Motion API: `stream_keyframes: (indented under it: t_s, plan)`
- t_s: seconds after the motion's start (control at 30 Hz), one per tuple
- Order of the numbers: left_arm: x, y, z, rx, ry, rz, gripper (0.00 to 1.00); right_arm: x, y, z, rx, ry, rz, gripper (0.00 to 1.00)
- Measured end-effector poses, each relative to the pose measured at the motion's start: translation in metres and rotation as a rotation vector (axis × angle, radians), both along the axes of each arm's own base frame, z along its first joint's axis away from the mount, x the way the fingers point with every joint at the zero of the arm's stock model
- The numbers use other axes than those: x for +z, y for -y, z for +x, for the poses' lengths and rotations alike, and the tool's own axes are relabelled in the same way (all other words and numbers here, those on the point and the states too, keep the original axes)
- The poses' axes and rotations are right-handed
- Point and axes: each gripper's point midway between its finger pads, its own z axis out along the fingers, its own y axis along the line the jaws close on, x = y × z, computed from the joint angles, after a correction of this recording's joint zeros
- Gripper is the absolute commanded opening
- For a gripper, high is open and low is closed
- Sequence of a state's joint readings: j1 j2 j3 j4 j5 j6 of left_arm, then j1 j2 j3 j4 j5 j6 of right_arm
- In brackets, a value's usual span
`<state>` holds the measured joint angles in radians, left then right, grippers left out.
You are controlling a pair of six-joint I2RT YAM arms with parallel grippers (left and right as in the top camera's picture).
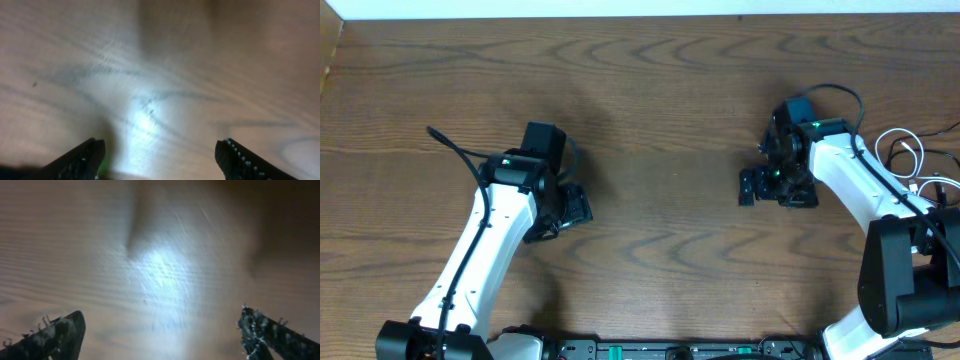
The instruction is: Untangle cables
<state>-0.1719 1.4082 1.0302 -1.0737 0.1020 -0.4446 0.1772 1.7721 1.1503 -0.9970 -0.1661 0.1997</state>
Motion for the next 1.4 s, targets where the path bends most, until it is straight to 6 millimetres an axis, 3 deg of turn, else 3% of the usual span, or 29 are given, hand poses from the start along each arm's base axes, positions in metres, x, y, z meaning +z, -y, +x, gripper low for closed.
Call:
stream_keyframes:
  t_s: [0.2,0.4,0.53,0.63,0.7,0.97,1.1,1.4]
  plan:
    - [0.001,-0.005,-0.031,-0.035,-0.127,0.021,0.76,0.001,0.006,-0.021,-0.034,-0.087,-0.030,0.99]
    - [-0.011,-0.008,-0.051,-0.056,-0.158,0.017,0.76,0.002,0.009,-0.031,-0.052,0.012,-0.018,0.99]
    - [-0.015,-0.005,-0.059,-0.053,-0.061,-0.021,0.76,0.019,0.011,-0.037,-0.064,0.167,0.008,0.99]
    - [-0.009,-0.003,-0.054,-0.054,0.096,-0.047,0.76,0.040,0.014,-0.039,-0.073,0.318,0.022,0.99]
    - [0.000,-0.003,-0.050,-0.059,0.223,-0.064,0.98,0.056,0.020,-0.040,-0.087,0.424,0.017,0.99]
    - [0.043,-0.004,-0.052,-0.055,0.573,-0.109,0.98,0.110,0.033,-0.050,-0.133,0.703,0.021,0.99]
    - [0.053,-0.005,-0.054,-0.056,0.635,-0.118,0.97,0.122,0.034,-0.052,-0.142,0.756,0.029,0.99]
    - [0.055,-0.005,-0.054,-0.056,0.643,-0.119,0.98,0.122,0.035,-0.052,-0.147,0.757,0.027,0.99]
